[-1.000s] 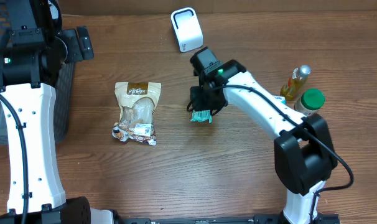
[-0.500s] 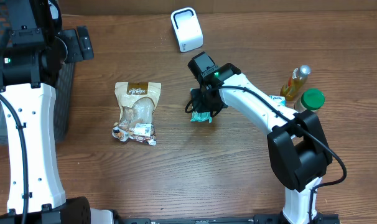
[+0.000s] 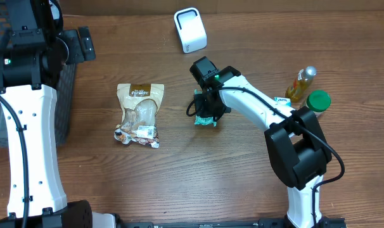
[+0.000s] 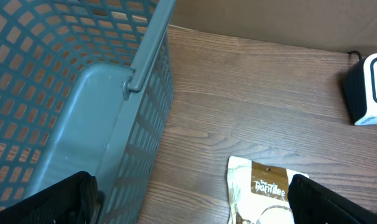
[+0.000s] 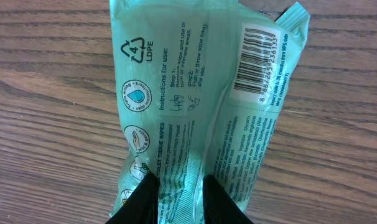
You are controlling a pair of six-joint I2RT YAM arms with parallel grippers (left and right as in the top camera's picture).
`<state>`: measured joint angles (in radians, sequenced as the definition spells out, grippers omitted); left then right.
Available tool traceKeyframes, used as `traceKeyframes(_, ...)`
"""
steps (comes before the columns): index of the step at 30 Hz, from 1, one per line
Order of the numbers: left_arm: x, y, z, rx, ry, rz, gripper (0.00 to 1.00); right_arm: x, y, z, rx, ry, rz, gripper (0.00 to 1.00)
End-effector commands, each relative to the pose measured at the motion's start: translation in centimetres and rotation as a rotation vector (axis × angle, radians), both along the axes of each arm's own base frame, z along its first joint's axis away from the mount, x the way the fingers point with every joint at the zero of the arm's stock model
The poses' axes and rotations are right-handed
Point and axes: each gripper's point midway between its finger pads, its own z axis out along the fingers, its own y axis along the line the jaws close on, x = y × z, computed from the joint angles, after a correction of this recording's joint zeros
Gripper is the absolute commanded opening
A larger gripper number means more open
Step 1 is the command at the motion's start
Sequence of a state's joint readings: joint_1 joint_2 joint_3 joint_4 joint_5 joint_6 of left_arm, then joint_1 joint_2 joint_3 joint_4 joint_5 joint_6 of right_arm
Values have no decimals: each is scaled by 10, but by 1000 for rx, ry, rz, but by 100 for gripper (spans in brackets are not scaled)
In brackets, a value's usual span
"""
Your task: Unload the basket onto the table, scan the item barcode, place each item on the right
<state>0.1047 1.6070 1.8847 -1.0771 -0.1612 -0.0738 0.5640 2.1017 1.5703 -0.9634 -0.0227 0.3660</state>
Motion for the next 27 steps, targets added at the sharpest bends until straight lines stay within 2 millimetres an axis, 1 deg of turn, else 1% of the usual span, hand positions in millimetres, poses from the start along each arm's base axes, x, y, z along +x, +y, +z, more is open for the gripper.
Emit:
traceKeyframes(1,2,-1,-1,9,3,-14,100,-5,-9,-21,-57,43,-8,18)
traceKeyframes(6,2,-1,-1,9,3,-14,100,-6,-10,-29,-66,58,-8,16)
traceKeyframes(14,2,-1,-1,9,3,-14,100,-7,-11,-29,-68,61,-8,16)
traceKeyframes(16,1,-1,-1,9,4,-14,100,-7,-11,-29,-68,61,-8,17)
traceKeyframes(19,2,-1,-1,9,3,-14,100,-6,-9,-29,-62,59,-8,33)
traceKeyframes(20,2,-1,-1,9,3,-14,99,-7,-10,-29,-63,62,-8,36)
traceKeyframes(24,2,-1,-1,9,3,-14,100,-12,-13,-29,-76,81,-7,54)
traceKeyframes(27,2,-1,-1,9,3,-14,100,-12,-13,-29,-76,80,-7,65)
